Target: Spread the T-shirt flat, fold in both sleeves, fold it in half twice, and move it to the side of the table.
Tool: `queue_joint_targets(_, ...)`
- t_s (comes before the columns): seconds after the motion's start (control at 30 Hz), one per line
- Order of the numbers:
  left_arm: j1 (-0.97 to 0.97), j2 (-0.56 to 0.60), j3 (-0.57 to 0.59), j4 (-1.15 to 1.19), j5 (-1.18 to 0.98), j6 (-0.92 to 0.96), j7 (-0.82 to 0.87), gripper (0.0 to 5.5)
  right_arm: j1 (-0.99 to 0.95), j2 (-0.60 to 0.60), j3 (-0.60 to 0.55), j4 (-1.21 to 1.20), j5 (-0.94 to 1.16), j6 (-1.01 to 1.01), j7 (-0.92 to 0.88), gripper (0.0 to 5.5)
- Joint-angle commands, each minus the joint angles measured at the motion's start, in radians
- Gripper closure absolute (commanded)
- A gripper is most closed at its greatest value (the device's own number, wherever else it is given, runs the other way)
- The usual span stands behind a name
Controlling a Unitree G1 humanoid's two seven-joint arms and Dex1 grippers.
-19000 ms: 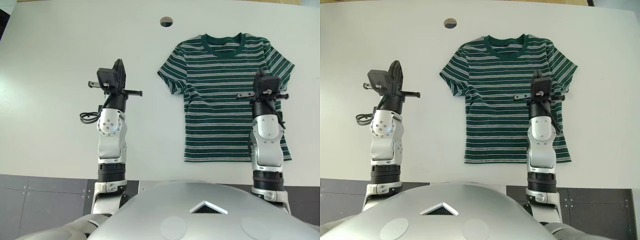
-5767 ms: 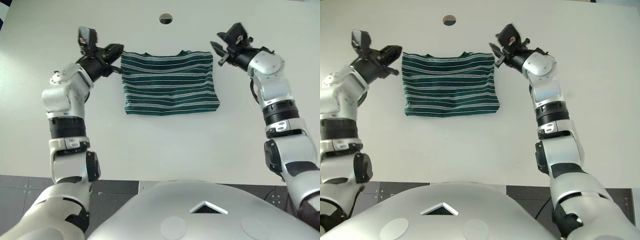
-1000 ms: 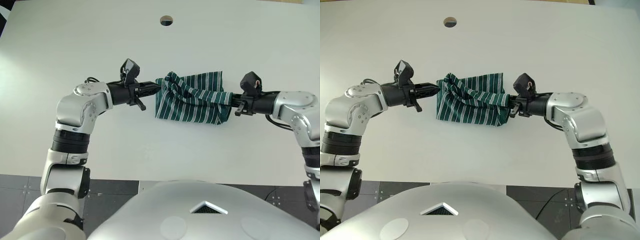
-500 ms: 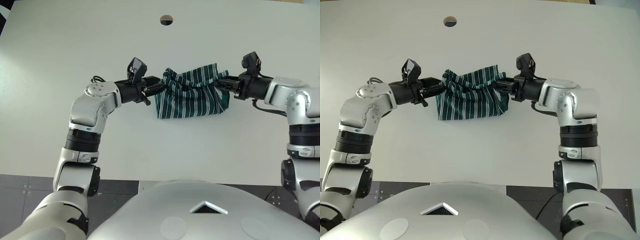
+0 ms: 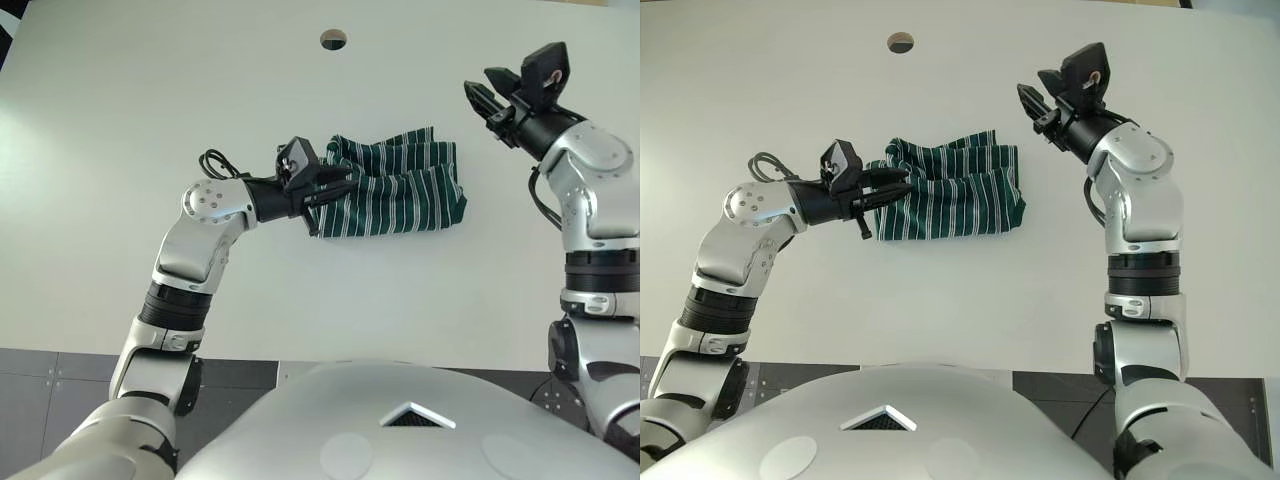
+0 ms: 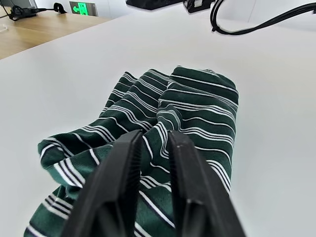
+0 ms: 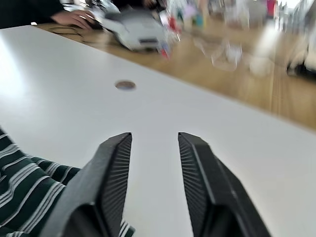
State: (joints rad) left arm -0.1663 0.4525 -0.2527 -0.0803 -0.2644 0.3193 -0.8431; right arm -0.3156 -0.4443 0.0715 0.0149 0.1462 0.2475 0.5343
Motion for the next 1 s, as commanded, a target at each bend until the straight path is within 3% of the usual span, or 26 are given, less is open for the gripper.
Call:
queue_joint_targets(0.03,-0.013,-0.017,-0.004,0.03,0.055,-0.056,0.037,5.32,0.06,-0.023,0.115,-0.086,-0.167,-0.19,-0.014,4.63)
queue_joint_targets(0.2,-0.01,-0.023,0.047,0.045,0.091,-0.102,0.107,5.4,0.091,0.005,0.277,-0.087,-0.384,-0.303,-0.057,5.38)
queue_joint_targets(0.43,-0.063,-0.033,0.243,0.066,0.056,-0.105,0.256,5.4,0.063,0.092,0.455,0.04,-0.559,-0.301,-0.063,5.38)
queue_joint_targets(0.67,-0.085,-0.07,0.284,0.058,0.042,-0.096,0.313,5.4,-0.066,0.169,0.528,0.281,-0.704,-0.172,-0.07,5.38)
queue_joint_targets(0.87,-0.072,-0.075,0.283,0.035,0.039,-0.091,0.318,5.4,-0.071,0.073,0.536,0.301,-0.817,-0.095,-0.049,5.38)
queue_joint_targets(1.0,-0.073,-0.076,0.281,0.028,0.04,-0.089,0.318,5.4,0.037,-0.087,0.472,0.162,-0.819,-0.083,0.015,5.38)
